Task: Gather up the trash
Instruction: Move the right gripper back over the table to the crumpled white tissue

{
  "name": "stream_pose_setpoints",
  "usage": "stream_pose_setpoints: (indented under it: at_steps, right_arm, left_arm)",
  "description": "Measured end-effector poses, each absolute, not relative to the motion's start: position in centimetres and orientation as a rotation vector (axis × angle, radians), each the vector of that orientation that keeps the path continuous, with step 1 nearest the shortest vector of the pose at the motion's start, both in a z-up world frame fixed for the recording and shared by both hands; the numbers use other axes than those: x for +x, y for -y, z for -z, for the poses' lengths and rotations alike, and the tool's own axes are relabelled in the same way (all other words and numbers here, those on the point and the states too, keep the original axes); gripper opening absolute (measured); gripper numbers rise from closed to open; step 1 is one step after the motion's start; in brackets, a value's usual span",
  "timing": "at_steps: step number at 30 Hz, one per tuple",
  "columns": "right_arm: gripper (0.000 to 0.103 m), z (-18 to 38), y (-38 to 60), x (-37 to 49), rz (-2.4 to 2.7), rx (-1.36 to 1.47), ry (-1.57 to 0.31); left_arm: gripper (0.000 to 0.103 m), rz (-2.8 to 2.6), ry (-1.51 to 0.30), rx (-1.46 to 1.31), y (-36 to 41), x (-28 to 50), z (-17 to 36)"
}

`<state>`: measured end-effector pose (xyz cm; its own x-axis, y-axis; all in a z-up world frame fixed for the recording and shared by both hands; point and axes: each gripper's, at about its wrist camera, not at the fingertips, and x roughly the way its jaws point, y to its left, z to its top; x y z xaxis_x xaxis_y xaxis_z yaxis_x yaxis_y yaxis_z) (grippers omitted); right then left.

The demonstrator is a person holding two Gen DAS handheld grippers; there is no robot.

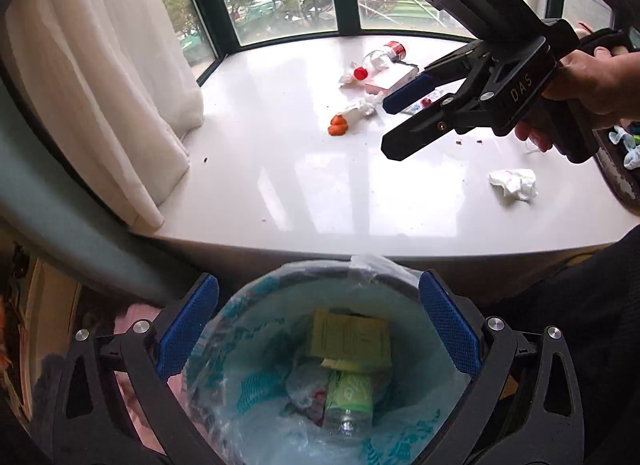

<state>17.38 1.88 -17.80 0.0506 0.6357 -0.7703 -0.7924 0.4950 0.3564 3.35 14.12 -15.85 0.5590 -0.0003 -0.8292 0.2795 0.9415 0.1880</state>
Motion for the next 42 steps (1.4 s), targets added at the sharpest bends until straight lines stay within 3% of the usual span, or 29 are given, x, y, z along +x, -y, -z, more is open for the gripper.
stream_pose_setpoints:
  at_steps: [15, 30, 32, 34, 38, 42]
  right_arm:
    - [0.093, 19.0, 11.3, 27.8, -0.796, -0.037, -1.031]
    - [0.092, 25.7, 12.7, 34.7, -0.779, 0.073, -1.129]
    - [0.091, 26.6, 12.5, 35.5, -0.783, 0.094, -1.14]
    - [0.074, 27.4, 12.2, 36.4, -0.786, 0.103, -1.153]
    - [0.073, 29.1, 11.6, 37.8, -0.79, 0.117, -1.169]
    - [0.064, 30.1, 11.2, 38.6, -0.803, 0.117, -1.181]
  left_arm:
    - [0.097, 0.322, -0.961, 0.323, -5.6, 16.8, 17.7]
    - [0.097, 0.436, -1.049, 0.152, -4.8, 29.1, 24.4]
    - [0.093, 0.446, -1.056, 0.139, -5.0, 30.4, 25.4]
    - [0.087, 0.455, -1.069, 0.124, -5.2, 31.8, 26.5]
    - [0.079, 0.465, -1.08, 0.095, -5.7, 33.9, 28.4]
    - [0.065, 0.478, -1.1, 0.051, -6.0, 35.3, 30.1]
